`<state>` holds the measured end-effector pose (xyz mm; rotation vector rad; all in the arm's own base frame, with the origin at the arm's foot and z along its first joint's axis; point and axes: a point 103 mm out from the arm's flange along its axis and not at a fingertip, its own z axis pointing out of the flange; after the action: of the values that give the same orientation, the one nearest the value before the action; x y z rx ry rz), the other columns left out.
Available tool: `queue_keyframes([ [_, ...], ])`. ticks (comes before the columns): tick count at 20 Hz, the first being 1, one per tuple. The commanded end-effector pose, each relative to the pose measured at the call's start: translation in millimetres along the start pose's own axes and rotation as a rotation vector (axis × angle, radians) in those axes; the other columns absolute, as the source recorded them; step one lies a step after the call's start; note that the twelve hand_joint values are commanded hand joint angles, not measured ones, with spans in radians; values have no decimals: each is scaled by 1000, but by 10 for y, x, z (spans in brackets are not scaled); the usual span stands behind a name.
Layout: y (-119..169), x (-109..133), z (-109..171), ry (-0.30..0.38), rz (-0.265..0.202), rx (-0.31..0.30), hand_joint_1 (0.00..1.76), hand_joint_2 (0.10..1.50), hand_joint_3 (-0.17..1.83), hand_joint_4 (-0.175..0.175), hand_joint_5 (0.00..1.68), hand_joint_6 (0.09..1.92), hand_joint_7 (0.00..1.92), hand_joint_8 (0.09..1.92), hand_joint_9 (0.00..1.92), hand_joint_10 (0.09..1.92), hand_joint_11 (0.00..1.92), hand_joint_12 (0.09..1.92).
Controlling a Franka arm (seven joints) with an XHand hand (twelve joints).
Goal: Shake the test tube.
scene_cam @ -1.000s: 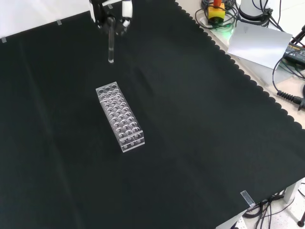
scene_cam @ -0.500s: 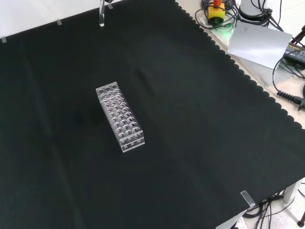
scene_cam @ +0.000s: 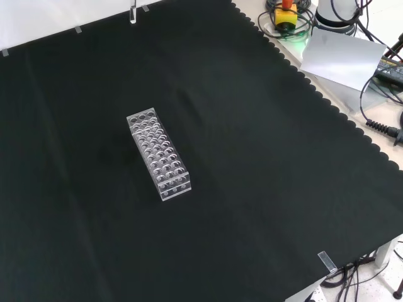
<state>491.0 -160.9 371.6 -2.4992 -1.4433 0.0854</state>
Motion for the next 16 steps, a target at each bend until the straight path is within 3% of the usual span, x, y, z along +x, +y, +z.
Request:
queue_keyframes([
  [1,-410,1840,310,-36,-353,51,1332,521,849,-175,1339,596,1392,606,1574,689,1144,1008],
  [4,-565,2220,396,-28,-427,69,1332,521,849,-175,1339,596,1392,607,1574,689,1143,1009],
  [10,-834,2646,498,0,-544,107,1332,521,849,-175,1339,597,1392,607,1574,689,1144,1010],
  [13,-906,2733,517,3,-575,114,1332,521,849,-175,1339,597,1392,607,1574,689,1144,1010],
  [16,-895,2719,509,0,-573,113,1332,521,849,-175,1339,597,1392,607,1573,689,1144,1011],
])
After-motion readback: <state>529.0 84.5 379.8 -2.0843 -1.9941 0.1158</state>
